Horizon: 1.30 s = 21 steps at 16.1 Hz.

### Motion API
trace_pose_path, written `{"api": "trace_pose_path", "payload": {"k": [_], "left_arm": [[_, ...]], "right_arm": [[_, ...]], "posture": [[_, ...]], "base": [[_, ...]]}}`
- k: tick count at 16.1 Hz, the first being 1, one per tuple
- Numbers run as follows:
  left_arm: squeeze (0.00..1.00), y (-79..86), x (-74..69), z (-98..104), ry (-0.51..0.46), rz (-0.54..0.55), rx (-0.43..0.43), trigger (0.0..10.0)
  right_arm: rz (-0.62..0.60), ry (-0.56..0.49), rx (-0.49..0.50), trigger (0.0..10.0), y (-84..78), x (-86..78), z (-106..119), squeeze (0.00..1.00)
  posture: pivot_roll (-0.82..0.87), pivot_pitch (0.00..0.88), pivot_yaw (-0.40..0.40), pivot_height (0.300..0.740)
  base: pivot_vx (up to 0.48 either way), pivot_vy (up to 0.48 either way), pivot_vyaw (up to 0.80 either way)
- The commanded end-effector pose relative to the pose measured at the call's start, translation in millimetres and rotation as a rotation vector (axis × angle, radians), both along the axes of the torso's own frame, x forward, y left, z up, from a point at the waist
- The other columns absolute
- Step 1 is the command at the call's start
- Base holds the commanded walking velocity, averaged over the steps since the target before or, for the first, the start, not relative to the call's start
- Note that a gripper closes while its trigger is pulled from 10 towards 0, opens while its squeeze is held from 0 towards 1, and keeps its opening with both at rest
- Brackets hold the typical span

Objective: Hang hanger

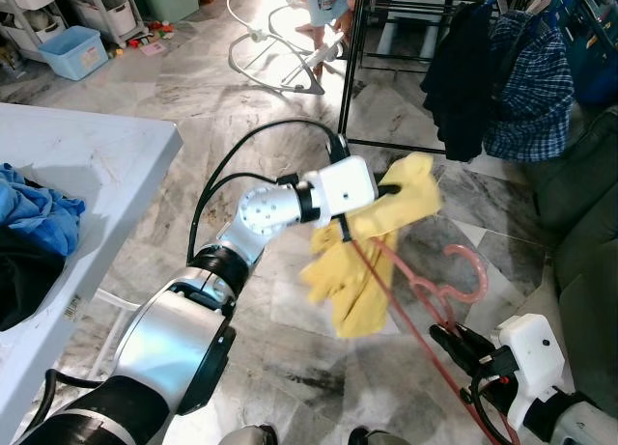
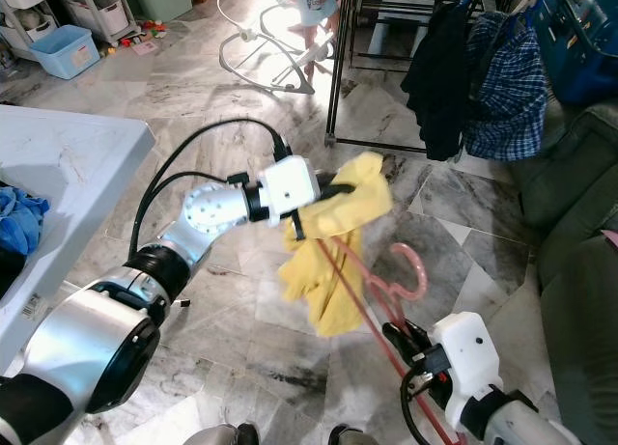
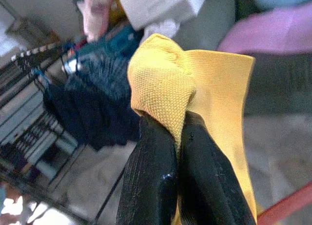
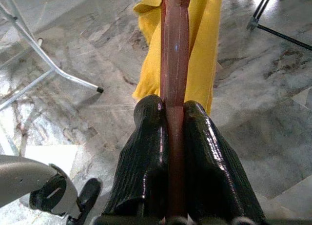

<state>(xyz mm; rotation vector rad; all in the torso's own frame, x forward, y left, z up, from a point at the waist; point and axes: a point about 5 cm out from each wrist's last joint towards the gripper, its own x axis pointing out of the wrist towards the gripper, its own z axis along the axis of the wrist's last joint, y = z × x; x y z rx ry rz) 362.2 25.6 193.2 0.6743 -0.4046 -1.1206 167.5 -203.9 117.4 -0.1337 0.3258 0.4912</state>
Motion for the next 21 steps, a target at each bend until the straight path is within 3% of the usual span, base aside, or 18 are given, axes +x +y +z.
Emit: {"api": "trace_pose_path", "payload": {"k": [1,3,7,10,12,13,15,16,19,21], "left_arm": [[0.0,3.0,1.2,-6.2,-0.005,0.034,0.041,10.0],[0.0,7.6,5.0,-12.7,-0.016,0.103,0.09,10.0],[0.0,13.4,6.6,-16.2,0.017,0.123,0.096,10.0],[0.0,16.0,11.2,-9.9,0.05,0.17,0.019,10.0],[0.0,22.0,18.5,-9.5,0.048,0.287,0.003,10.0],[0.0,29.2,24.7,-6.3,0.079,0.383,-0.065,10.0],[0.0,35.5,27.1,-9.2,0.158,0.427,-0.13,10.0],[0.0,38.9,26.8,-16.8,0.27,0.447,-0.208,10.0],[0.0,34.3,18.1,-30.1,0.443,0.332,-0.313,10.0],[0.0,28.7,15.4,-25.5,0.451,0.254,-0.337,10.0]], "right_arm": [[0.009,-0.023,-0.004,10.0,-0.9,-1.5,9.4,0.0],[0.015,-0.03,-0.009,10.0,-1.4,-2.0,14.6,0.0],[0.003,-0.045,-0.021,10.0,-5.7,-0.4,18.6,0.0],[-0.013,-0.05,-0.014,10.0,-7.4,1.4,18.5,0.0],[-0.02,-0.048,-0.008,10.0,-7.1,2.9,16.0,0.0],[-0.027,-0.04,-0.004,10.0,-7.9,2.8,13.1,0.0],[-0.057,-0.042,-0.007,10.0,-10.8,4.4,9.4,0.0],[-0.095,-0.059,-0.012,10.0,-14.3,7.7,8.0,0.0],[-0.19,-0.12,-0.003,10.0,-23.9,17.0,11.0,0.0],[-0.251,-0.152,-0.029,10.0,-35.8,23.0,12.5,0.0]], "posture": [[-0.05,0.125,0.019,0.74],[-0.05,0.121,0.02,0.74],[-0.05,0.114,0.021,0.74],[-0.05,0.106,0.019,0.74],[-0.05,0.097,0.02,0.74],[-0.05,0.093,0.017,0.74],[-0.05,0.088,0.017,0.74],[-0.05,0.083,0.013,0.74],[-0.04,0.077,0.004,0.74],[-0.03,0.078,-0.003,0.74]], "base": [[0.0,0.0,0.0],[0.0,0.0,0.0],[0.0,0.0,0.0],[0.0,0.0,0.0],[0.0,0.0,0.0],[0.0,0.0,0.0],[0.0,0.0,0.0],[0.0,0.0,0.0],[0.0,0.0,0.0],[0.0,0.0,0.0]]}}
